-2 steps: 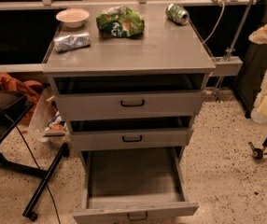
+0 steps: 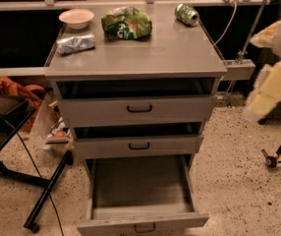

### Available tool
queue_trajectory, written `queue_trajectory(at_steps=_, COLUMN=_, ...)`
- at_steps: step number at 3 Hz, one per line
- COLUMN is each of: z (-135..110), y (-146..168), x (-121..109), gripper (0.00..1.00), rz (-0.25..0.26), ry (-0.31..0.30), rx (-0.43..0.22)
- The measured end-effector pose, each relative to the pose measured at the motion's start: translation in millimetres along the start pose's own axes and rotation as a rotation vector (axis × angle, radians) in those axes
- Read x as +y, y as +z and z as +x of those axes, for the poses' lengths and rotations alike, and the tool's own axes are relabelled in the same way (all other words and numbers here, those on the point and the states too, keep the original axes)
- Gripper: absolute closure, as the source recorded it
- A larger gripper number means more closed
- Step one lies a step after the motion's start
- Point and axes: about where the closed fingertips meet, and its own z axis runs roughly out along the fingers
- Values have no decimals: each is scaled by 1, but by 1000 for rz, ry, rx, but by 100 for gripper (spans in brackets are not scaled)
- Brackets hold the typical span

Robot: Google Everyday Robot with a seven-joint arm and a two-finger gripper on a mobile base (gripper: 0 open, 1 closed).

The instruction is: Place redbull can into bottom drawer

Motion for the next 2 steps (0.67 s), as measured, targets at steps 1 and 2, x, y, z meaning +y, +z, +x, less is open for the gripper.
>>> queue_trajectory(at_steps=1, z=-39, y=35, x=-9, gripper=0, rz=-17, ry=52, rx=-114)
queue_trajectory(at_steps=2, z=-90, y=64, x=-16, gripper=0, rz=-10, ry=86, rx=-229)
